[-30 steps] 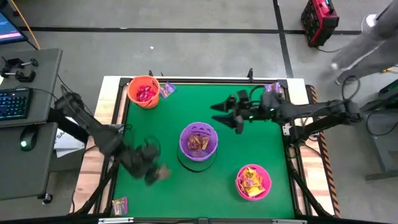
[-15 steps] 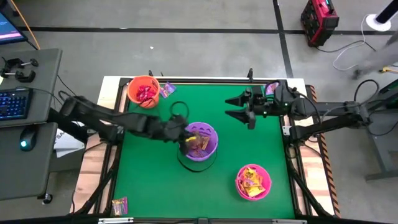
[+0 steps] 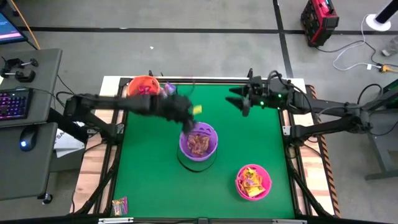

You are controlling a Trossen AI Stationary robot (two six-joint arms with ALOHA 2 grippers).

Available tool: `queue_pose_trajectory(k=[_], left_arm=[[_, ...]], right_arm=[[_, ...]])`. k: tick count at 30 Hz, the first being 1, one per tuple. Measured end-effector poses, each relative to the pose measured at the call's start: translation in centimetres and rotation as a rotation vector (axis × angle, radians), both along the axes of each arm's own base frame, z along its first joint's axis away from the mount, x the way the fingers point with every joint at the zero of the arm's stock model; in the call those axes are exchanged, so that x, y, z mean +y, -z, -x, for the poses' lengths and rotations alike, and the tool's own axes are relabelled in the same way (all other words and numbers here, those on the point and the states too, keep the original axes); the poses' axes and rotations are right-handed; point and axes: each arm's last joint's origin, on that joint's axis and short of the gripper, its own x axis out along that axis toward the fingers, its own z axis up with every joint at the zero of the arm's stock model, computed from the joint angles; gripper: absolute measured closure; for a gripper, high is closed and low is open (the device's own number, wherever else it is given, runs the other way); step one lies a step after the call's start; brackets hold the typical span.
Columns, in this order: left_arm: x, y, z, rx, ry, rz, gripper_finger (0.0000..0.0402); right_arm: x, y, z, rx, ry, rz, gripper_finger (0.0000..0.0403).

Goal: Sort candy by brand, put in halloween buckets
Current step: Put the violet candy into the violet bucket

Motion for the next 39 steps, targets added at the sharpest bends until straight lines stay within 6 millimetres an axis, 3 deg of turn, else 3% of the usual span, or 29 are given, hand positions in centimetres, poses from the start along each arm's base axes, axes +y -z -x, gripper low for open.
queue_pose_trajectory(k=[4, 8, 12, 17, 23, 32, 39], left_arm=[[7.6, -1.1, 1.5, 0.102, -0.105, -0.041, 0.0182], [15.3, -0.8, 3.7, 0.206, -0.191, -0.069, 0.0181], [21.1, 1.3, 5.4, 0.332, -0.27, 0.009, 0.0181], [25.9, 5.6, 6.5, 0.437, -0.347, 0.113, 0.0181], [28.4, 9.9, 5.8, 0.534, -0.269, 0.14, 0.0181], [28.4, 14.0, 5.1, 0.687, -0.214, 0.176, 0.0181], [28.5, 15.9, 5.0, 0.774, -0.216, 0.186, 0.0185]], right_arm=[[-2.2, 0.6, -0.2, 0.024, 0.103, -0.003, 0.0116], [-3.9, 1.7, -0.8, 0.07, 0.144, -0.036, 0.0116], [-5.2, 3.0, -1.7, 0.108, 0.193, -0.127, 0.0116], [-6.1, 4.4, -2.7, 0.138, 0.229, -0.197, 0.0116], [-7.0, 5.7, -3.4, 0.158, 0.27, -0.265, 0.0116], [-7.2, 5.8, -3.4, 0.164, 0.268, -0.268, 0.0116], [-7.1, 5.8, -3.4, 0.176, 0.229, -0.253, 0.0116]])
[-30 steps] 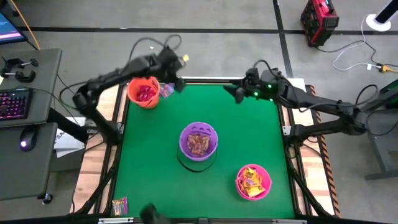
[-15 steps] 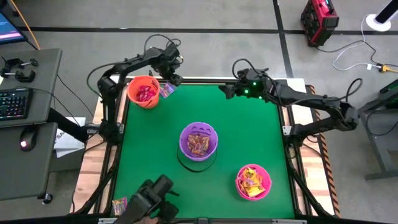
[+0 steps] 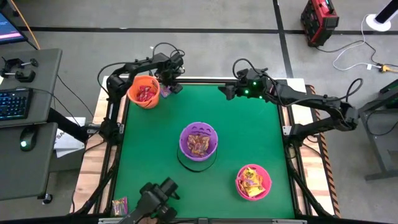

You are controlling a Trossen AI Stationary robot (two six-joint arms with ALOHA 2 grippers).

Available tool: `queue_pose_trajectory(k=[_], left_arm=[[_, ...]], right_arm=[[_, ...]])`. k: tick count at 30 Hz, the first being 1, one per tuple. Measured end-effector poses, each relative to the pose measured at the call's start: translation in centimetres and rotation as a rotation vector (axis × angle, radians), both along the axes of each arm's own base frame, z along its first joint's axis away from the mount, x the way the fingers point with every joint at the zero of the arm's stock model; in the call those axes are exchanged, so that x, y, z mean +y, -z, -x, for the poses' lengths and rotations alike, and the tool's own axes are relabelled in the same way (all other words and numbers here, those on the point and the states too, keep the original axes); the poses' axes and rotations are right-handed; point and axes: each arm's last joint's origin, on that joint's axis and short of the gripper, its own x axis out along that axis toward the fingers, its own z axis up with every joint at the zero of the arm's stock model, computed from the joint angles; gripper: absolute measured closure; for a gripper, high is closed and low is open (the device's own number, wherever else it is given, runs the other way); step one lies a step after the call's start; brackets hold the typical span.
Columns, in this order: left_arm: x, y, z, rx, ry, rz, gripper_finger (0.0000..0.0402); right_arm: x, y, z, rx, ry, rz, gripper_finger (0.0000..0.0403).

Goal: Sort candy by brand, put in halloween buckets
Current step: Put the violet candy into the violet bucket

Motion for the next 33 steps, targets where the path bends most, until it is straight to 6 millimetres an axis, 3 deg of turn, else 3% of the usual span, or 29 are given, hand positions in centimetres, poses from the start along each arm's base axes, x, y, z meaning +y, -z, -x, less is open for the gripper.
queue_pose_trajectory(k=[4, 8, 13, 17, 21, 26, 29, 33], left_arm=[[-0.7, 0.1, -0.2, 0.031, 0.051, 0.04, 0.0243], [-1.6, -1.0, -1.0, -0.045, 0.093, 0.056, 0.0374], [-2.5, -3.8, -1.8, -0.132, 0.081, -0.013, 0.0396], [-5.0, -8.4, -2.8, -0.264, 0.112, -0.084, 0.04], [-9.7, -13.9, -4.2, -0.444, 0.196, -0.152, 0.0401], [-18.6, -19.5, -6.2, -0.656, 0.299, -0.182, 0.0401], [-24.6, -20.6, -7.3, -0.701, 0.388, -0.171, 0.0401], [-31.7, -20.0, -8.5, -0.696, 0.427, -0.119, 0.0401]], right_arm=[[0.1, 0.0, 0.0, 0.004, -0.044, -0.004, 0.0116], [0.4, -0.5, 0.4, 0.004, -0.098, 0.051, 0.0116], [1.2, -2.6, 2.1, -0.035, -0.123, 0.15, 0.0116], [2.1, -4.3, 4.0, -0.067, -0.144, 0.235, 0.0116], [3.0, -5.1, 5.8, -0.042, -0.166, 0.286, 0.0116], [3.6, -5.0, 6.8, 0.011, -0.23, 0.305, 0.0116], [3.8, -4.8, 6.8, 0.022, -0.307, 0.296, 0.0116], [3.9, -4.6, 6.5, 0.013, -0.364, 0.278, 0.0116]])
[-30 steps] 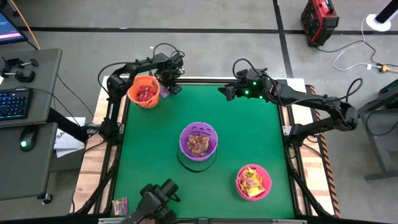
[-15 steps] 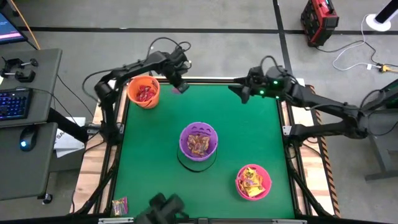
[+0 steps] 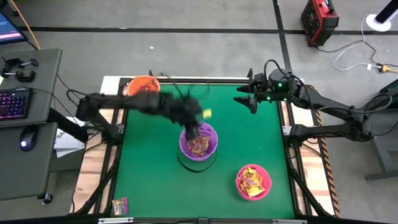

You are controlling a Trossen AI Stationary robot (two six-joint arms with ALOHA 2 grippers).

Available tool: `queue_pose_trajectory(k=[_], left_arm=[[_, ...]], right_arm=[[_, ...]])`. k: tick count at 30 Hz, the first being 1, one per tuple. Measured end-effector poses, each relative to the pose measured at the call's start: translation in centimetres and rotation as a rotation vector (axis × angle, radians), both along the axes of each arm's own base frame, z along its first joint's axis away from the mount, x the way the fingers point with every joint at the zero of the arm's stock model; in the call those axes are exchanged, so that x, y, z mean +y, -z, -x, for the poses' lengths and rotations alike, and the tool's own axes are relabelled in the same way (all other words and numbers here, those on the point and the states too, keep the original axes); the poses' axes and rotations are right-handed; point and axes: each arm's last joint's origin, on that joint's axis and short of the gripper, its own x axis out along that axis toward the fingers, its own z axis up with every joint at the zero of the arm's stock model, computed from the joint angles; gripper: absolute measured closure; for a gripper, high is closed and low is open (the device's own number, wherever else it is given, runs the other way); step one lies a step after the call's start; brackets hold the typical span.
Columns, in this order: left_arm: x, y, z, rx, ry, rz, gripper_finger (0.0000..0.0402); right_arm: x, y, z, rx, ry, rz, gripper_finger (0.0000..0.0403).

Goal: Sort candy by brand, put in halloween buckets
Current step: Put the violet candy into the violet bucket

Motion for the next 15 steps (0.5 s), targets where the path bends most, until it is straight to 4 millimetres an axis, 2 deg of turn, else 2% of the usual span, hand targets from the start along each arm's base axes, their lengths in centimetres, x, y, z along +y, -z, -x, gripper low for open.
queue_pose_trajectory(k=[3, 6, 10, 15], left_arm=[[-3.9, 1.2, -0.7, 0.028, 0.017, -0.002, 0.0401], [-6.0, 2.9, -1.7, 0.056, -0.032, -0.018, 0.0397], [-6.5, 5.8, -2.9, 0.159, -0.067, 0.007, 0.0372], [-6.1, 8.3, -3.8, 0.263, -0.008, -0.016, 0.0306]], right_arm=[[0.0, -0.1, 0.0, -0.011, 0.001, -0.024, 0.0116], [0.0, -0.1, 0.0, -0.029, 0.017, -0.091, 0.0116], [0.6, -0.2, -0.3, -0.048, 0.003, -0.178, 0.0116], [2.2, -0.2, -0.9, -0.052, -0.006, -0.236, 0.0116]])
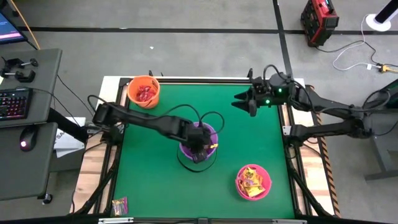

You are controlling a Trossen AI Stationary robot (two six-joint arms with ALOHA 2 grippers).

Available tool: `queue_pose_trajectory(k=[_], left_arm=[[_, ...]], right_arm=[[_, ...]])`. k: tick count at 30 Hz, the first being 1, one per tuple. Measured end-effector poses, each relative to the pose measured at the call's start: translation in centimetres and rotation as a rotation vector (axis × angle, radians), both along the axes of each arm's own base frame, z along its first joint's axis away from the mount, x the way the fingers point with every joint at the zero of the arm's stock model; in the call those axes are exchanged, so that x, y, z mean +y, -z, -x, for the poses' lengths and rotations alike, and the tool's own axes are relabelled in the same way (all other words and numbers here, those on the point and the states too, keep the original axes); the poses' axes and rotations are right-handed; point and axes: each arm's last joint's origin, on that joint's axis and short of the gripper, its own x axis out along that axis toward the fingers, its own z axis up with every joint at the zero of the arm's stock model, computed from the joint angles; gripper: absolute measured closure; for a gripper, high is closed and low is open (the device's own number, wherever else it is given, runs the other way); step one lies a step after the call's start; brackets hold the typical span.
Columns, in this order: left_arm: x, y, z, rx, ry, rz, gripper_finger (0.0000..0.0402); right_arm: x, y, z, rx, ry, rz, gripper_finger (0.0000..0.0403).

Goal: Sort candy by brand, put in halloween buckets
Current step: Put the violet candy into the violet bucket

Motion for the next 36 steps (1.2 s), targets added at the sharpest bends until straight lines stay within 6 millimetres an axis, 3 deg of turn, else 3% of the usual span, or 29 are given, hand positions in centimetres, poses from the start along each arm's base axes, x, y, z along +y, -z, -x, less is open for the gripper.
queue_pose_trajectory(k=[3, 6, 11, 14, 18, 21, 28, 32, 36], left_arm=[[0.3, 0.2, 0.1, 0.023, 0.018, -0.01, 0.0259], [0.0, -0.8, 0.8, 0.015, 0.043, -0.02, 0.0218], [-1.3, -4.1, 3.6, -0.029, 0.06, -0.103, 0.0175], [-1.2, -6.8, 5.7, -0.099, 0.006, -0.198, 0.0167], [0.3, -9.6, 7.8, -0.194, -0.072, -0.266, 0.0168], [2.3, -10.9, 8.7, -0.222, -0.117, -0.293, 0.0169], [7.9, -11.7, 9.3, -0.2, -0.234, -0.345, 0.0169], [10.7, -11.6, 9.5, -0.185, -0.306, -0.307, 0.0169], [12.8, -11.6, 9.9, -0.175, -0.363, -0.296, 0.0169]], right_arm=[[1.1, 0.0, -0.3, 0.008, 0.048, 0.0, 0.0116], [2.0, 0.1, -0.5, 0.007, 0.127, -0.031, 0.0116], [2.7, 0.4, -0.4, 0.017, 0.315, -0.082, 0.0116], [1.8, 1.1, 0.1, 0.068, 0.498, -0.108, 0.0116], [-1.4, 2.7, 1.4, 0.209, 0.718, -0.163, 0.0116], [-5.1, 4.4, 2.3, 0.353, 0.802, -0.222, 0.0116], [-14.0, 9.1, 4.4, 0.602, 0.87, -0.298, 0.0116], [-17.0, 11.8, 6.1, 0.697, 0.899, -0.385, 0.0116], [-18.7, 13.9, 7.3, 0.774, 0.896, -0.448, 0.0116]])
